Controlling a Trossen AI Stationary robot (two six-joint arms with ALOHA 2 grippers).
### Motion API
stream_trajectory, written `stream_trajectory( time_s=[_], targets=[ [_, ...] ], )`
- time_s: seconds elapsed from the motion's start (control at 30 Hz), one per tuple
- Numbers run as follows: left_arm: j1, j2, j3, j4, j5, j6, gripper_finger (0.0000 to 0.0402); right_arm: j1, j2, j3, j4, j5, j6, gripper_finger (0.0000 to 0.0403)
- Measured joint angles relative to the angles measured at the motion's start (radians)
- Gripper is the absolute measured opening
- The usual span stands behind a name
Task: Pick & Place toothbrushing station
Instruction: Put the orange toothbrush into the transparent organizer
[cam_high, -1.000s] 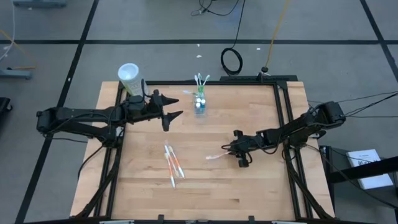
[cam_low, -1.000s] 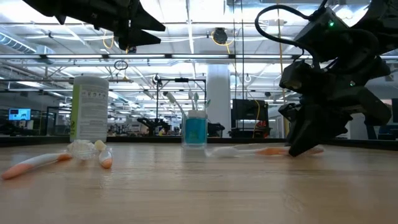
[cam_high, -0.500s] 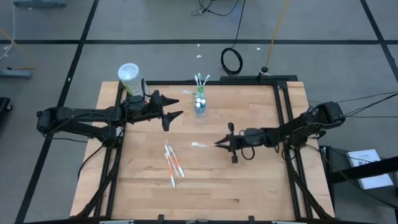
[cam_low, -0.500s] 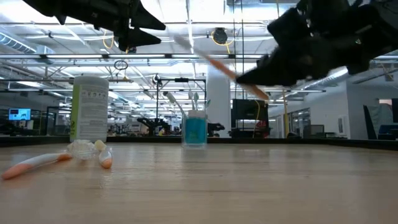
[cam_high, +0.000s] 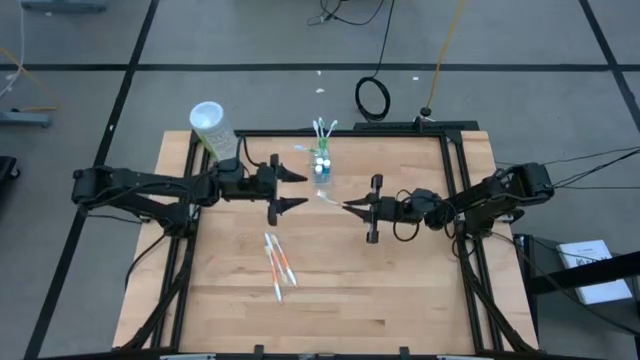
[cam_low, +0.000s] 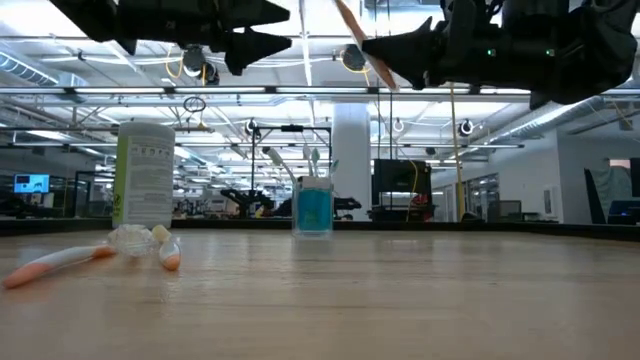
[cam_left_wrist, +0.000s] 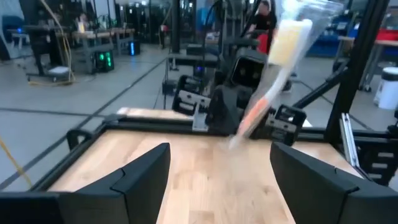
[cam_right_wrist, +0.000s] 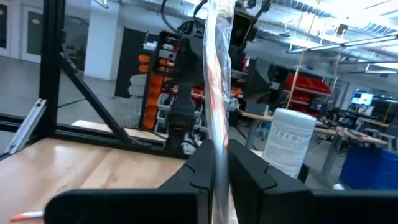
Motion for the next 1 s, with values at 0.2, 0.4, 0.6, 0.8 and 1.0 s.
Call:
stream_trajectory(
  time_s=[0.2,0.4,0.6,0.8,1.0],
  targets=[
    [-0.021,0.116,0.0,0.247,0.0,0.001,0.0285,-0.006,0.0,0.0,-0.034,0.003,0.012,0.0022],
    [-0.067,0.22,0.0,0.415,-0.001,0.006,0.0285,-0.006,0.0,0.0,-0.055,0.003,0.015,0.002],
    [-0.096,0.245,0.005,0.538,-0.002,0.066,0.0285,-0.006,0.0,0.0,-0.056,0.004,0.016,0.0022],
    [-0.103,0.245,0.005,0.533,-0.021,0.063,0.0285,-0.006,0.0,0.0,-0.057,0.003,0.016,0.002],
    [-0.103,0.245,0.005,0.533,-0.091,0.062,0.0285,-0.007,0.0,0.0,-0.06,0.003,0.016,0.0021]
  ],
)
